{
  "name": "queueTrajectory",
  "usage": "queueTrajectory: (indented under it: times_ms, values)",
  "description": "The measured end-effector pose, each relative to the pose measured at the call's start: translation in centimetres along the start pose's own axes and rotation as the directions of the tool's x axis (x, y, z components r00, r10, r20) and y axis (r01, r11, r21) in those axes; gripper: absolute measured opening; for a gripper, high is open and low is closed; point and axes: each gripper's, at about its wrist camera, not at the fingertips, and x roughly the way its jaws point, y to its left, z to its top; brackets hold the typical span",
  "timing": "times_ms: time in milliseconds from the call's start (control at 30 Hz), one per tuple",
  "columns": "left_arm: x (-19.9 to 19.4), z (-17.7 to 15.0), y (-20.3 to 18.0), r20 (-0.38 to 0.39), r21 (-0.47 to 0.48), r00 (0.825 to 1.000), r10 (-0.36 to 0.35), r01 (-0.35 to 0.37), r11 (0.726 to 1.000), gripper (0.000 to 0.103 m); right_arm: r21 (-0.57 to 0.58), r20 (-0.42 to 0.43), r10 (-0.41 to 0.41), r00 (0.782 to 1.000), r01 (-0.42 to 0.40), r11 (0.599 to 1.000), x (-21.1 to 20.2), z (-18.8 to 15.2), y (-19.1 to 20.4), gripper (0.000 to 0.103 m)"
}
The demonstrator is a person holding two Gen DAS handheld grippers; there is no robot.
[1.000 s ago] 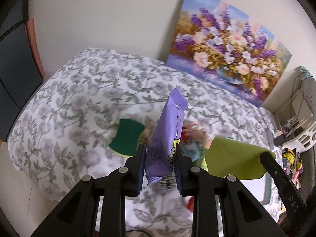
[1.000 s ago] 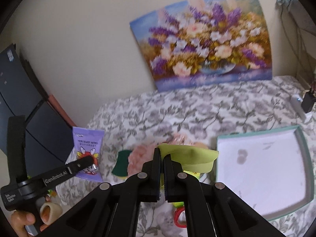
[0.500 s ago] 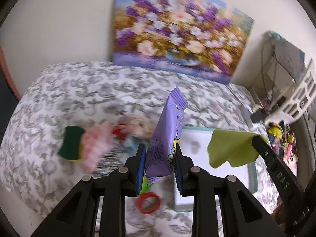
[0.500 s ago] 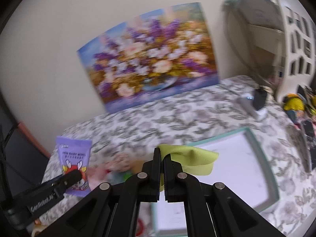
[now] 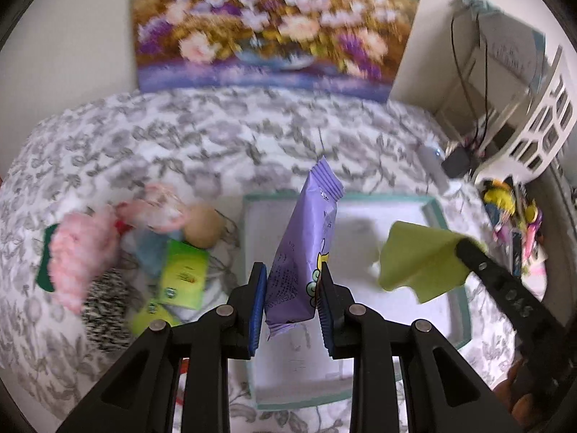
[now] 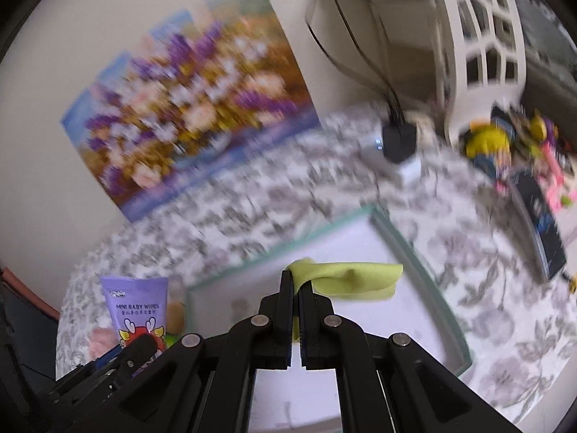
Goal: Organize soft objects
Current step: 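Lift the packet with the left tool while the right tool carries the cloth toward the tray, then lower the packet into the tray with the left tool while the right tool releases the cloth there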
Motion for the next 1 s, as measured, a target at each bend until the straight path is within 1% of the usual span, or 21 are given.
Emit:
queueTrajectory:
  times_ms: [100,233,333,467,533,767,800,833,867,900,933,967,1000]
  values:
    - [2.4,-0.3,-0.9,-0.035,0.017,0.999,0.016,-0.015,1.000,0.028,0.041,-0.094,-0.033,0.995,0.037,0.998,2.9,-0.9,-1.7,0.003]
    - [4.7,-0.6,-1.7,-0.064,0.040,0.998,0.028,-0.025,0.999,0.029,0.055,-0.165,-0.073,0.984,0.083,0.995,5.1,-1.9,-3.1,0.003]
    - [6.7,-0.9,-1.8,-0.106,0.043,0.994,0.033,-0.029,0.999,0.029,0.050,-0.202,-0.096,0.975,0.108,0.993,6.2,-2.8,-3.6,0.003]
    - [8.4,-1.2,-1.7,-0.146,0.046,0.989,0.039,-0.032,0.998,0.029,0.017,-0.229,-0.135,0.964,0.143,0.990,7.1,-3.4,-3.6,0.004]
    - [8.8,-1.4,-1.9,-0.162,0.056,0.986,0.047,-0.038,0.998,0.029,0.006,-0.242,-0.147,0.959,0.153,0.988,7.4,-3.6,-3.5,0.006]
    - [8.0,-1.0,-1.2,-0.164,0.030,0.986,0.023,-0.019,0.999,0.033,-0.041,-0.258,-0.178,0.950,0.173,0.984,7.1,-3.7,-2.7,0.006]
    - [7.9,-0.8,-1.3,-0.158,0.036,0.987,0.026,-0.020,0.999,0.036,-0.049,-0.259,-0.184,0.948,0.177,0.983,7.0,-3.6,-2.5,0.006]
    - [7.6,-0.8,-1.4,-0.148,0.045,0.989,0.027,-0.020,0.999,0.045,-0.054,-0.258,-0.187,0.948,0.179,0.982,6.9,-3.6,-2.4,0.006]
    - [7.4,-0.7,-1.5,-0.139,0.050,0.990,0.027,-0.020,0.999,0.050,-0.059,-0.258,-0.190,0.947,0.181,0.982,6.8,-3.6,-2.3,0.006]
    - [7.1,-0.6,-1.5,-0.131,0.051,0.991,0.026,-0.019,0.999,0.059,-0.063,-0.257,-0.192,0.947,0.182,0.981,6.7,-3.6,-2.3,0.013]
    - [6.8,-0.5,-1.5,-0.123,0.048,0.992,0.025,-0.019,0.999,0.063,-0.066,-0.256,-0.193,0.947,0.182,0.981,6.5,-3.5,-2.2,0.022]
    - [6.6,-0.4,-1.4,-0.116,0.044,0.993,0.023,-0.018,0.999,0.064,-0.071,-0.254,-0.195,0.947,0.183,0.981,6.3,-3.5,-2.1,0.027]
    - [6.5,-0.3,-1.4,-0.112,0.041,0.993,0.021,-0.016,0.999,0.065,-0.077,-0.252,-0.197,0.948,0.183,0.980,6.2,-3.4,-2.0,0.037]
